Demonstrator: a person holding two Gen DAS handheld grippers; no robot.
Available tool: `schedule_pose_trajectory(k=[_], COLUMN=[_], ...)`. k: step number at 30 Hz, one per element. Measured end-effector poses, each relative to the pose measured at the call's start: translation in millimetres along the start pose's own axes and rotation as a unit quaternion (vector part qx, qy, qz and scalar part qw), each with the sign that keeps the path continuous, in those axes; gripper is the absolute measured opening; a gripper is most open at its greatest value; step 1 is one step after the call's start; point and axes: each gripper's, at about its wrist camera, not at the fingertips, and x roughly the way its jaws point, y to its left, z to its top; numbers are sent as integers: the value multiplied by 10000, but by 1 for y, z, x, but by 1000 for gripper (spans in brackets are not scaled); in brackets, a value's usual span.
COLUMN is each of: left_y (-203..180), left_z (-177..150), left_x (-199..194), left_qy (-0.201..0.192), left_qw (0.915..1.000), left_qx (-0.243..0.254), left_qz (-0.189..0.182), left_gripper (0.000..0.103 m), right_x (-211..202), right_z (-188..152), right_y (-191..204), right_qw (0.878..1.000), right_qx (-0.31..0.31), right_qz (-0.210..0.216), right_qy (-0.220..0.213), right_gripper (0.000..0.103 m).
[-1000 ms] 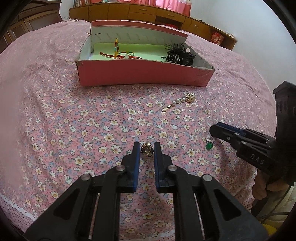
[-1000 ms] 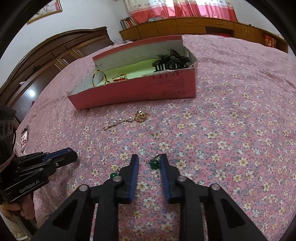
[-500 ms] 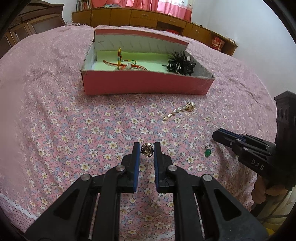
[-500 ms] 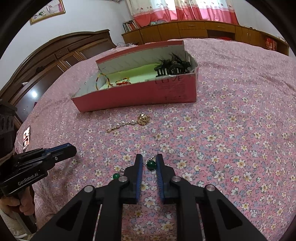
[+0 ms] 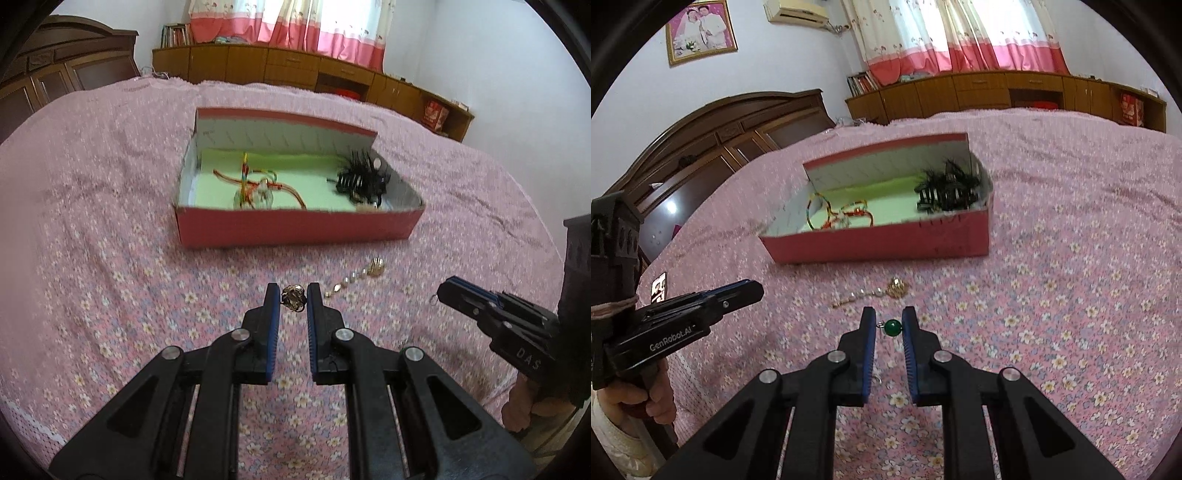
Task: Organize jewelry
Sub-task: 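Grasp a gold earring with the left gripper while the right grasps a green drop earring, then carry the gold and green earrings over the box and lower them inside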
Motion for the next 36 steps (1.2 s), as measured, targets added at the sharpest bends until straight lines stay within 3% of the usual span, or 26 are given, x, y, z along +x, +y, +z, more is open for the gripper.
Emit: schedule_pose_trajectory(k=[22,36], left_y=[-4,-5], left_z=[45,82], left_x=[0,6], left_qy=[-780,-1408], left_qw=[9968,9892], left_qx=[99,238], left_qz=[154,329], left_gripper=[6,6], right_x=[-3,10], right_z=[48,84], right_y=[6,-2], right_qw=[9966,9906], right_qx=[-137,-207], right_qz=[-73,-295], right_qy=[-814,-1319], right_gripper=[16,16])
